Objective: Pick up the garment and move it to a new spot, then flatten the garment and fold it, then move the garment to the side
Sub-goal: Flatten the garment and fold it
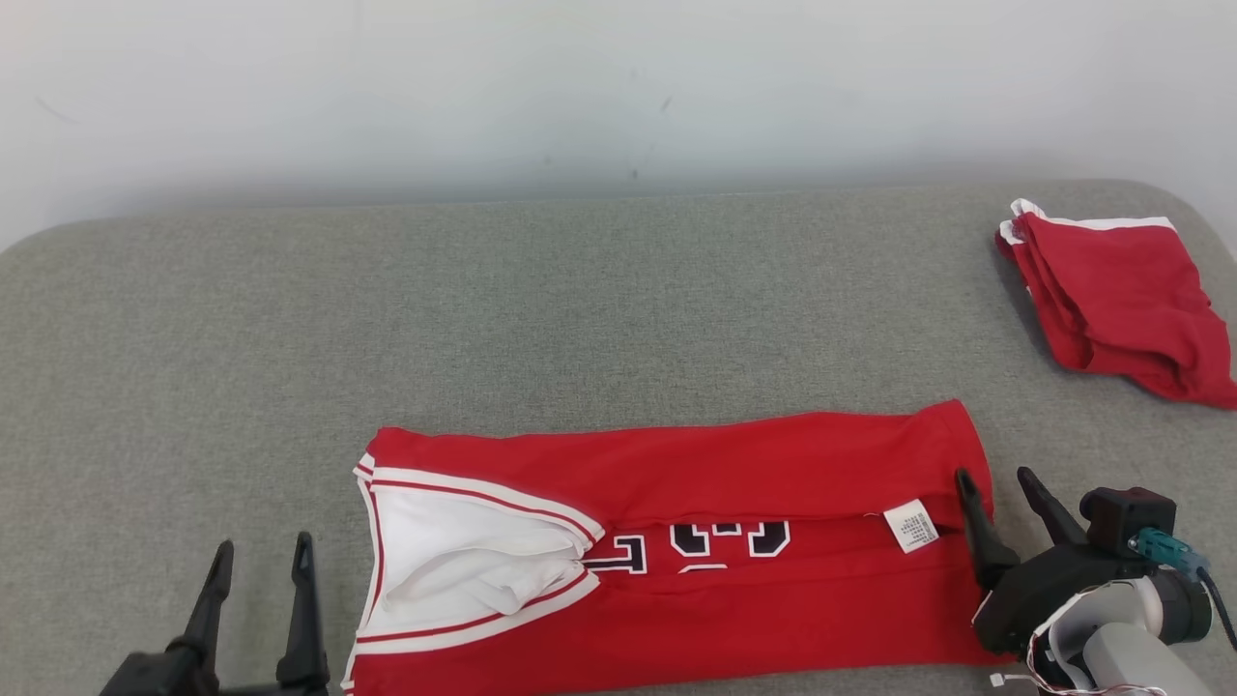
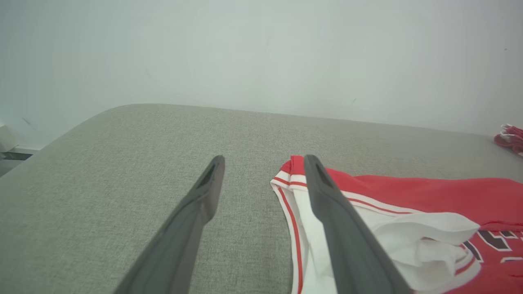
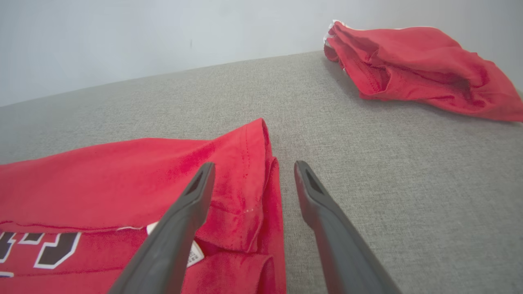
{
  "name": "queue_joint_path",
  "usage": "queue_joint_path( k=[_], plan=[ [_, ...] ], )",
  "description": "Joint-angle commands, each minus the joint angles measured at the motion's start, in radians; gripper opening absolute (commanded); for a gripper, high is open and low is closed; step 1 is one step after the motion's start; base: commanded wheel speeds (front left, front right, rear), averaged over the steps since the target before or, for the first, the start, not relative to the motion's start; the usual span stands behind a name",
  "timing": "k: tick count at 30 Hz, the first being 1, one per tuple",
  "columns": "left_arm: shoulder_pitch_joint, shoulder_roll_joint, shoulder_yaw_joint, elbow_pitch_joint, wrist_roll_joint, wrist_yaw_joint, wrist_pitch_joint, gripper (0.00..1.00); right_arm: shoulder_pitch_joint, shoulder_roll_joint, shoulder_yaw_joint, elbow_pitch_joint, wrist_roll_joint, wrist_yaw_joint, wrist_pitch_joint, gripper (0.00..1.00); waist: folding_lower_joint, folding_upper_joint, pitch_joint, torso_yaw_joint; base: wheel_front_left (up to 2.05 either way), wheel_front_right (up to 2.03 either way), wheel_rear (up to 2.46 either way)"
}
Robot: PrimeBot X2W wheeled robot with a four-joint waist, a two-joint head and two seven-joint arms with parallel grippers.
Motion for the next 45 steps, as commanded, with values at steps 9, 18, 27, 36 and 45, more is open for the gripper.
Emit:
queue_joint_path(
  k=[9,18,27,36,45],
  plan=[
    [0.07,-0.071,0.076,-0.048,0.111,-0.016,-0.003,1.0,-0.07,0.045,-0.018,0.188,-0.079,-0.003,0.051,1.0,0.0001,0.0001,-0.012,0.025,0.0,0.0,0.0],
    [0.097,-0.1,0.111,-0.053,0.139,-0.027,-0.003,1.0,-0.069,0.071,0.015,0.287,-0.041,-0.003,0.084,0.33,0.0001,0.0001,-0.026,0.033,0.0,0.0,0.0],
    [0.101,-0.104,0.116,-0.041,0.138,-0.035,-0.003,1.0,-0.087,0.043,0.053,0.28,0.009,-0.003,0.047,0.0,0.0001,0.0001,-0.04,0.025,0.0,0.0,0.0],
    [0.113,-0.105,0.105,-0.038,0.132,-0.031,-0.003,1.0,-0.081,-0.061,0.035,0.276,0.053,-0.003,0.021,0.0,0.0001,0.0001,-0.051,0.028,0.0,0.0,0.0],
    [0.126,-0.105,0.115,-0.039,0.121,-0.02,-0.003,1.0,-0.052,-0.082,0.07,0.151,0.106,-0.003,0.04,0.0,0.0001,0.0001,-0.056,0.002,0.0,0.0,0.0]
  ],
)
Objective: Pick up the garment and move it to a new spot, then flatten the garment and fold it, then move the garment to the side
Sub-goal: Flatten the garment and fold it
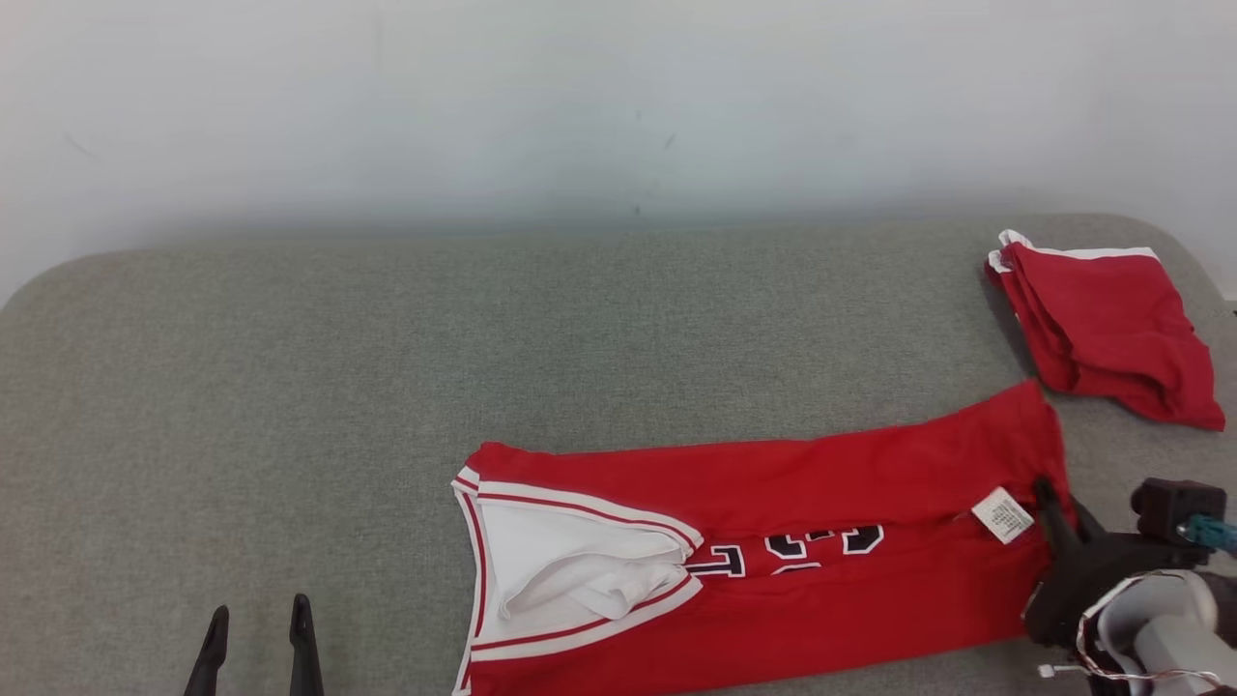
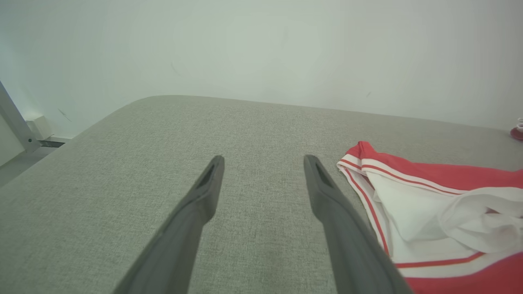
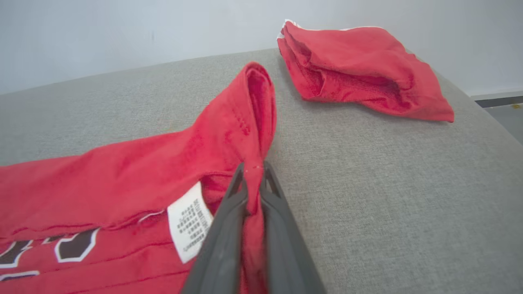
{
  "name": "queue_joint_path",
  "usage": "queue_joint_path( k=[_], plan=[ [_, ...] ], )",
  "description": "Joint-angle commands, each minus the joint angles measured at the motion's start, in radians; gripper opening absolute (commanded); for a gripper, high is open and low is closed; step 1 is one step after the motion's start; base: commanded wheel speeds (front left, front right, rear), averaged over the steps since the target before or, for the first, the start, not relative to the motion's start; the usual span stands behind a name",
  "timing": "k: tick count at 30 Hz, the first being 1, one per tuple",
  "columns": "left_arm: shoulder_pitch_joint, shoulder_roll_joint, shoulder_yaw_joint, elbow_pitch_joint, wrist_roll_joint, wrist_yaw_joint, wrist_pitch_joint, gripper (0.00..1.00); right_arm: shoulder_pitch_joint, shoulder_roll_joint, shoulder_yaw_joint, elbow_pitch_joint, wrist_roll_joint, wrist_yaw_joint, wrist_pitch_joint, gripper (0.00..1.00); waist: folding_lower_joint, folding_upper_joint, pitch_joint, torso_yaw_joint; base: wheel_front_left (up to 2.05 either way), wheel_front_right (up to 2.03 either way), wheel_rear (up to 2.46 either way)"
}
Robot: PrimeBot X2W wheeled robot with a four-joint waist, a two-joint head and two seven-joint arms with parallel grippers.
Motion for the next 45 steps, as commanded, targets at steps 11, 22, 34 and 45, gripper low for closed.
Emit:
queue_joint_path(
  k=[11,22,34,45],
  plan=[
    [0.003,-0.002,0.003,0.01,-0.001,0.003,-0.003,1.0,0.086,0.091,0.105,-0.383,0.106,-0.003,0.103,0.0,0.0,-0.0001,-0.004,-0.011,0.0,0.0,0.0],
    [-0.029,-0.002,-0.02,0.03,-0.012,0.005,-0.003,1.0,0.064,0.275,0.176,-0.502,0.094,-0.003,0.17,0.0,0.0,-0.0001,0.013,0.024,0.0,0.0,0.0],
    [-0.059,-0.001,-0.058,0.034,-0.037,0.019,-0.003,1.0,0.011,0.367,0.276,-0.468,0.08,-0.003,0.188,0.0,0.0,-0.0001,0.043,0.067,0.0,0.0,0.0],
    [-0.081,-0.001,-0.085,0.046,-0.049,0.022,-0.003,1.0,-0.053,0.387,0.374,-0.359,0.094,-0.003,0.148,0.0,0.0,-0.0001,0.055,0.105,0.0,0.0,0.0]
  ],
)
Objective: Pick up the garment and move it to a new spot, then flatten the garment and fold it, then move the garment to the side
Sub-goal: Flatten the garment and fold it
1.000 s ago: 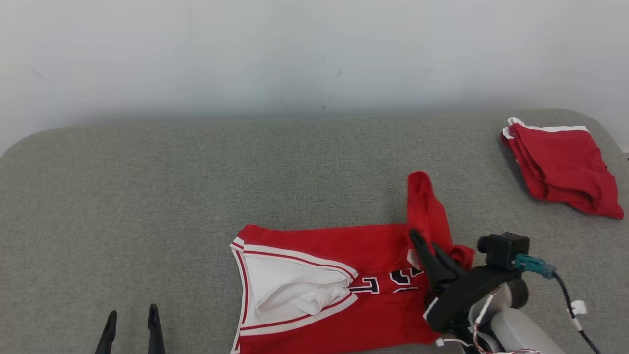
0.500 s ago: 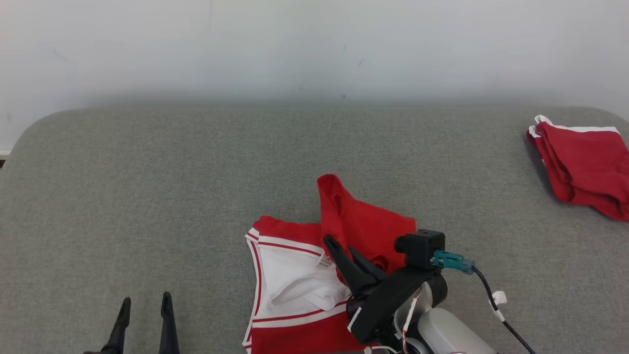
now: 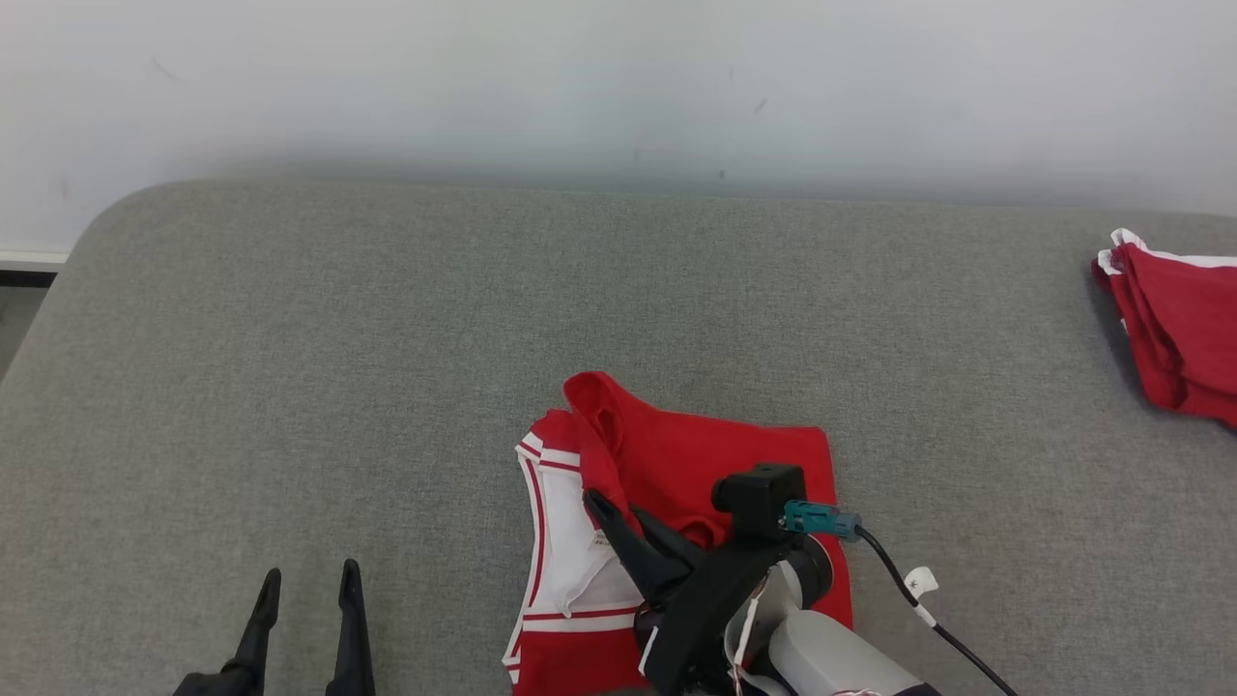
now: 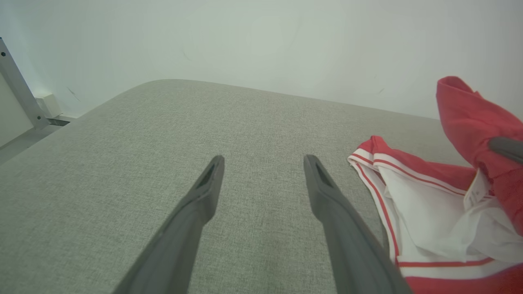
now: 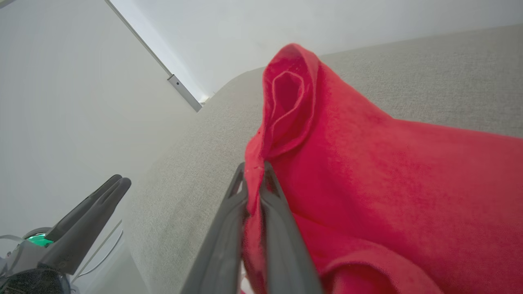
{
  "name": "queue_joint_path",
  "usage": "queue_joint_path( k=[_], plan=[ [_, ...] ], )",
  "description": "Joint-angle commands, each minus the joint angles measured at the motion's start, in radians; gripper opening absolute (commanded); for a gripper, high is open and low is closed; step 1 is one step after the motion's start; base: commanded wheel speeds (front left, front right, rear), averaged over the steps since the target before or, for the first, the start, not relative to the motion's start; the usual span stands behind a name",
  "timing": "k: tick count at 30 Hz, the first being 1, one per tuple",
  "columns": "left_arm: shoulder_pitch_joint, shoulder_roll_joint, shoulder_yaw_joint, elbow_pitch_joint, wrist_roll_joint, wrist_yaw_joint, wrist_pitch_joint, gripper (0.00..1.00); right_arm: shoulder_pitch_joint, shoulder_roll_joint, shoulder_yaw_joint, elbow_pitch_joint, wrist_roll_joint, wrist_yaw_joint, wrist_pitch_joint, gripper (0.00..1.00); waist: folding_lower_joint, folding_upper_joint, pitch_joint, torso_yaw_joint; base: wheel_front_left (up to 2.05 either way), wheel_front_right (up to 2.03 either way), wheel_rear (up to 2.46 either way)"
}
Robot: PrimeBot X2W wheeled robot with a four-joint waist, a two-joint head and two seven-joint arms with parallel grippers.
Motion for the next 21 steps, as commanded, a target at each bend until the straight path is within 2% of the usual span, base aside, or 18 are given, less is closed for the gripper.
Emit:
queue_joint_path(
  k=[1,7,8,9,10,17,21],
  plan=[
    [-0.013,-0.001,-0.001,0.002,-0.005,0.0,-0.003,1.0,-0.009,0.005,0.014,0.004,0.013,-0.002,-0.01,0.0,0.0,0.0,0.003,0.005,0.0,0.0,0.0],
    [-0.024,-0.001,-0.011,0.011,-0.003,-0.003,-0.003,1.0,-0.042,0.005,0.078,0.078,0.042,-0.002,-0.032,0.0,0.0,0.0,0.008,0.015,0.0,0.0,0.0],
    [-0.026,-0.001,-0.013,0.013,-0.002,-0.004,-0.003,1.0,-0.049,0.005,0.086,0.095,0.042,-0.002,-0.034,0.07,0.0,0.0,0.009,0.016,0.0,0.0,0.0],
    [-0.028,-0.001,-0.013,0.015,-0.002,-0.005,-0.003,1.0,-0.058,0.005,0.094,0.105,0.037,-0.002,-0.044,0.58,0.0,0.0,0.009,0.017,0.0,0.0,0.0],
    [-0.03,-0.001,-0.014,0.017,-0.001,-0.004,-0.003,1.0,-0.062,0.005,0.099,0.112,0.048,-0.002,-0.055,1.0,0.0,0.0,0.008,0.017,0.0,0.0,0.0],
    [-0.01,-0.001,0.0,0.025,0.011,-0.011,-0.003,1.0,-0.101,0.003,0.101,0.143,0.053,-0.002,-0.165,1.0,0.0,0.0,-0.02,0.01,0.0,0.0,0.0],
    [0.005,-0.001,0.006,0.023,0.013,-0.015,-0.003,1.0,-0.1,-0.05,0.051,0.128,0.029,-0.002,-0.202,1.0,0.0,0.0,-0.036,0.008,0.0,0.0,0.0]
  ],
)
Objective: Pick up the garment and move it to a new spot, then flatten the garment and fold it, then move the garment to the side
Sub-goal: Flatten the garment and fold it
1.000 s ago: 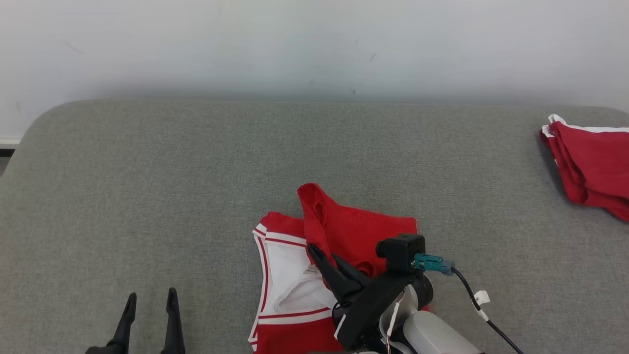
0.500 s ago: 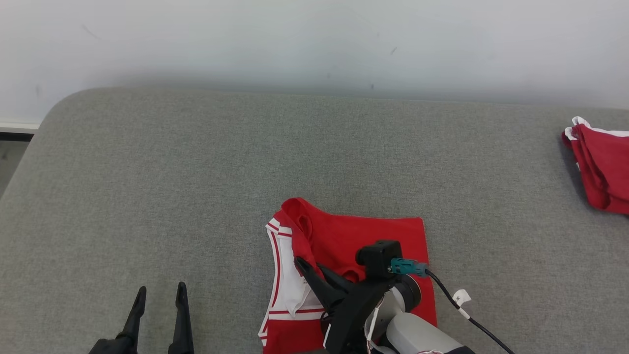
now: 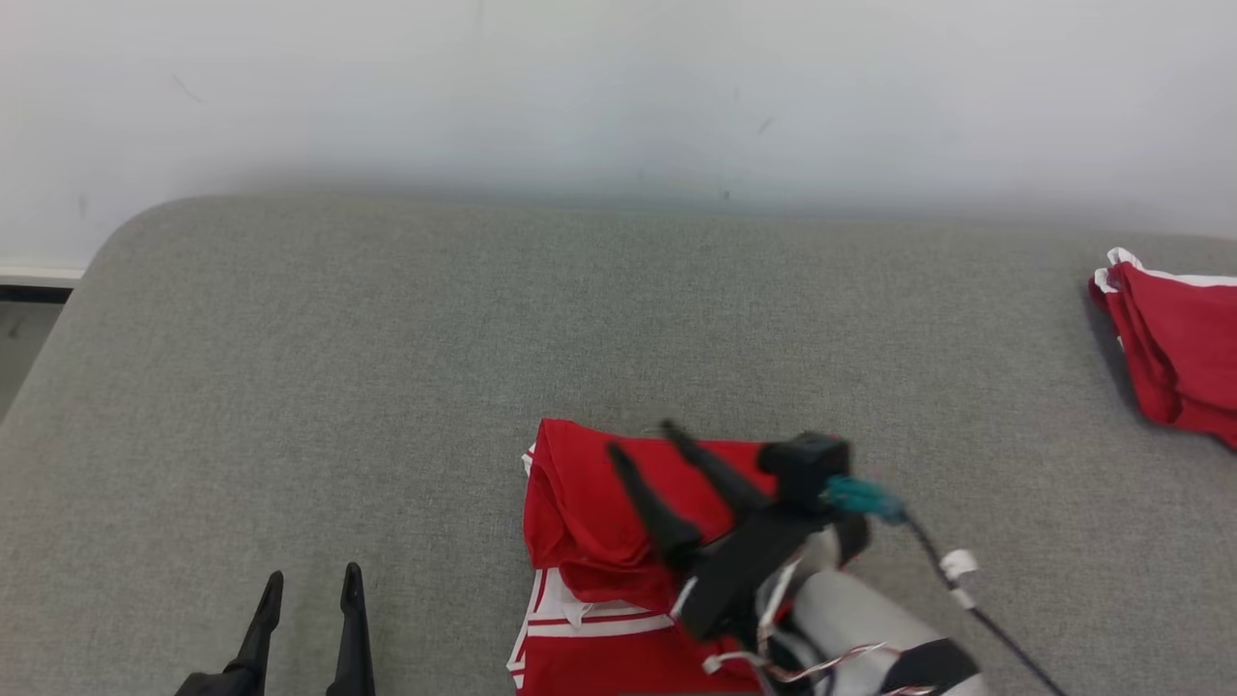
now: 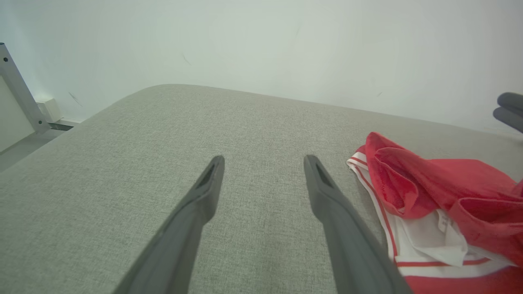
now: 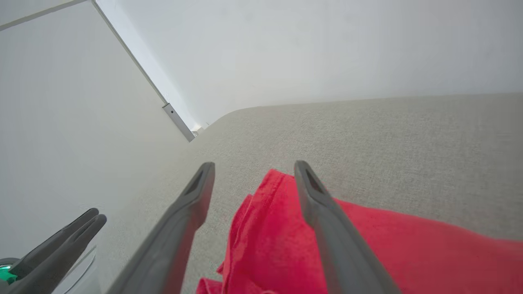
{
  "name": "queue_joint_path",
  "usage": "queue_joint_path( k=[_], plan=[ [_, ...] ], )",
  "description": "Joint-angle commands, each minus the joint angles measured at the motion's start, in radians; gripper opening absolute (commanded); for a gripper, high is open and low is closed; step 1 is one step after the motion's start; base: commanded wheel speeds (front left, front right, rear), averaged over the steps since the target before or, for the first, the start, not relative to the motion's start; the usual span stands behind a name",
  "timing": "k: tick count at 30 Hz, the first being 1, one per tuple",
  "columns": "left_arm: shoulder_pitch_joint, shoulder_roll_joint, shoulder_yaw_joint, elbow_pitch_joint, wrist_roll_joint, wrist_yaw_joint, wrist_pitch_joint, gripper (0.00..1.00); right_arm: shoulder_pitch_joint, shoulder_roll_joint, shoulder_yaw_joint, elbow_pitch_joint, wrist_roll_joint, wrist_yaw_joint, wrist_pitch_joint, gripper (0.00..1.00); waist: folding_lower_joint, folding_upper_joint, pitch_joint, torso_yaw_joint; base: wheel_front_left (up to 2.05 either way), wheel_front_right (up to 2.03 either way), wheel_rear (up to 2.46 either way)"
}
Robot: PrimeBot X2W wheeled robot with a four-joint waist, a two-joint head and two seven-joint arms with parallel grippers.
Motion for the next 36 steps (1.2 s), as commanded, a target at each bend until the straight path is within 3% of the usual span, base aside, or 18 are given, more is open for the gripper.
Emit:
queue_joint_path(
  k=[1,4,12,24,28,36],
  plan=[
    [0.02,-0.001,0.007,-0.003,0.005,-0.001,-0.003,1.0,0.009,-0.042,-0.041,-0.017,-0.017,-0.003,-0.013,1.0,0.0,0.0,-0.013,-0.003,0.0,0.0,0.0],
    [0.024,-0.001,0.011,-0.007,0.007,-0.003,-0.003,1.0,0.031,-0.073,-0.085,-0.038,-0.034,-0.003,-0.018,1.0,0.0,0.0,-0.017,-0.005,0.0,0.0,0.0],
    [0.04,-0.001,0.031,-0.013,0.012,-0.008,-0.003,1.0,0.168,-0.155,-0.326,-0.17,-0.171,-0.003,-0.018,1.0,0.0,0.0,-0.019,-0.016,0.0,0.0,0.0],
    [0.036,-0.001,0.057,-0.018,0.026,-0.015,-0.003,1.0,0.396,-0.095,-0.62,-0.352,-0.407,-0.003,-0.018,1.0,0.0,0.0,-0.023,-0.034,0.0,0.0,0.0],
    [0.042,-0.001,0.063,-0.028,0.03,-0.014,-0.003,1.0,0.464,-0.057,-0.686,-0.424,-0.49,-0.003,-0.018,1.0,0.0,0.0,-0.027,-0.049,0.0,0.0,0.0],
    [0.051,-0.001,0.069,-0.054,0.054,-0.002,-0.003,1.0,0.566,-0.006,-0.774,-0.485,-0.539,-0.003,-0.018,1.0,0.0,0.0,-0.037,-0.083,0.0,0.0,0.0]
  ],
)
